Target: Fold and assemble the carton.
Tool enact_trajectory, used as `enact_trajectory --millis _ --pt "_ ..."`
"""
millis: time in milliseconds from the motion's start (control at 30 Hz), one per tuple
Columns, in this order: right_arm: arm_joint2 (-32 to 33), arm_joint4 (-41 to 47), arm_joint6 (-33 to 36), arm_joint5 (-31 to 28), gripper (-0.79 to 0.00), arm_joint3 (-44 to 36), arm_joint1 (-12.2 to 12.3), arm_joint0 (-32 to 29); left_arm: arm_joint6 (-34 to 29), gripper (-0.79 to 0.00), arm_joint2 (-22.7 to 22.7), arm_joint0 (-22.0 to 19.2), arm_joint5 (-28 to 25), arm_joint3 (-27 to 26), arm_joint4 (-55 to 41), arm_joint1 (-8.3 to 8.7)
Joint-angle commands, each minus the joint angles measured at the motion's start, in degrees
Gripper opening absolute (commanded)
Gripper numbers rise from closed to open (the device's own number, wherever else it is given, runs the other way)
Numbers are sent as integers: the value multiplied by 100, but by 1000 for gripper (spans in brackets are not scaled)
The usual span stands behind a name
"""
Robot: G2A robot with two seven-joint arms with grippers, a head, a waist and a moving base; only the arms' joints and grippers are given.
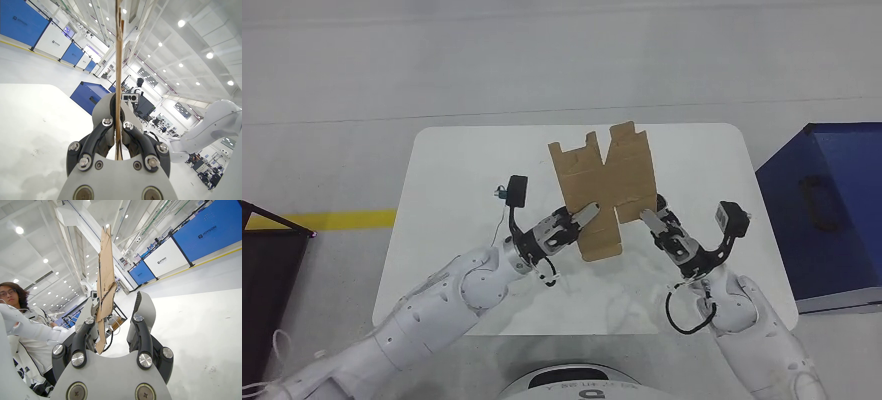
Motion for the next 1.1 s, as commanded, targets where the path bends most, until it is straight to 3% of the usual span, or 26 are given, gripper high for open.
enact_trajectory --millis 0,100,200,267,300,467,500,533,633,900,1067 --pt "-33 190 144 -48 -419 -19 5 22 40 -785 -26 4 16 19 26 -46" --pt "-68 516 339 -125 -437 -49 16 44 53 -785 -46 20 14 51 121 -111" --pt "-101 870 551 -218 -554 -50 31 63 -16 -785 -65 32 -39 88 125 -166" --pt "-111 1057 691 -232 -742 -47 42 79 -58 -785 -73 53 -75 107 113 -202" --pt "-115 1137 752 -232 -785 -49 46 90 -90 -785 -80 59 -90 119 133 -218" --pt "-123 1346 953 -256 -785 -43 56 125 -155 -785 -159 132 -175 185 88 -283" --pt "-118 1386 970 -281 -785 -41 57 123 -136 -566 -188 160 -191 197 37 -294" --pt "-92 1390 981 -299 -785 -37 59 126 -144 0 -220 179 -195 208 20 -301" --pt "99 1194 898 -238 -785 -38 62 126 89 0 -391 280 -245 204 -58 -322" --pt "464 -186 -115 423 -785 -437 -36 -13 1257 0 -964 766 -554 260 187 -359" --pt "330 -862 -312 651 -785 -587 -87 -13 1264 0 -996 846 -442 271 98 -447"
